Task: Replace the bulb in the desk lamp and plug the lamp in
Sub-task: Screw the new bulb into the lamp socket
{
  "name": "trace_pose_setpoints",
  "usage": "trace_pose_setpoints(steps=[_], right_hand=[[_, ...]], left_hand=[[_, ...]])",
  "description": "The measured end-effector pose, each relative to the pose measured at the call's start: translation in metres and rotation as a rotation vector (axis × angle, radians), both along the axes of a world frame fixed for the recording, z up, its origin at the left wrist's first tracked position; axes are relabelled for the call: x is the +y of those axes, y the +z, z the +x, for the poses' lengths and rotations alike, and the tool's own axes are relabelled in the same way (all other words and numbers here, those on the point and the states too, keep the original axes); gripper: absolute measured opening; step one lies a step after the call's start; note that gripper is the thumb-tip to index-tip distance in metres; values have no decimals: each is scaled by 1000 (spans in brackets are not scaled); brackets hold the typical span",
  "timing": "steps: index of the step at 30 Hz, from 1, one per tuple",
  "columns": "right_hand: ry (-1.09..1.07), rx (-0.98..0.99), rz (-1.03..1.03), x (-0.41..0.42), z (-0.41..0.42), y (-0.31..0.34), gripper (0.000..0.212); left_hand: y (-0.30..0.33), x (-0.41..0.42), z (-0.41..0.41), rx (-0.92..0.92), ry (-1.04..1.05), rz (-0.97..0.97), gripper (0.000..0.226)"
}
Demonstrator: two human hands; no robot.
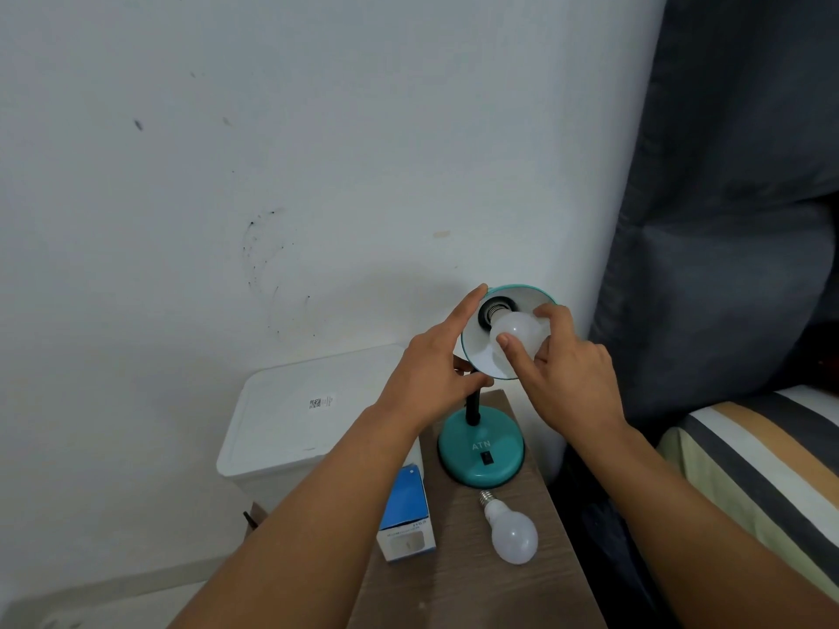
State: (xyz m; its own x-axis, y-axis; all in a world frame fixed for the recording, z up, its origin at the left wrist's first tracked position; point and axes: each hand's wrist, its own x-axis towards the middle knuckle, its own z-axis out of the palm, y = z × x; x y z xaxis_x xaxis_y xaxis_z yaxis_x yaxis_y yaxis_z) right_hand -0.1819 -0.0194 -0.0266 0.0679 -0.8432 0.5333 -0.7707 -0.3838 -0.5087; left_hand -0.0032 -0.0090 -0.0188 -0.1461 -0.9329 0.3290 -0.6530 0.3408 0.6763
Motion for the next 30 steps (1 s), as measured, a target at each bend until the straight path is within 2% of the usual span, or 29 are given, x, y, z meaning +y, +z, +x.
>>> trace_pose_setpoints(steps=[4, 8, 13, 16, 19, 22, 25, 30], right_hand=[[61, -52, -7, 2, -1, 2, 51], [117, -37, 19, 4, -1, 3, 64], [-1, -13, 46, 2, -1, 3, 61], [33, -22, 22, 2, 1, 3, 69], [28, 54, -24, 2, 1, 1, 60], [-46, 23, 21, 0, 2, 4, 62], [-15, 2, -2, 0, 2, 6, 64], [10, 74, -34, -1, 3, 7, 56]], left_hand=[[0, 0, 0, -1, -3, 3, 102], [0, -1, 1, 15, -7, -2, 103], [0, 0, 0, 22, -8, 2, 103], [1, 1, 0, 18, -3, 10, 103], [1, 1, 0, 14, 0, 15, 103], [1, 0, 0, 29, -7, 20, 103], [1, 0, 0, 37, -7, 30, 104], [0, 0, 1, 29, -7, 25, 105]])
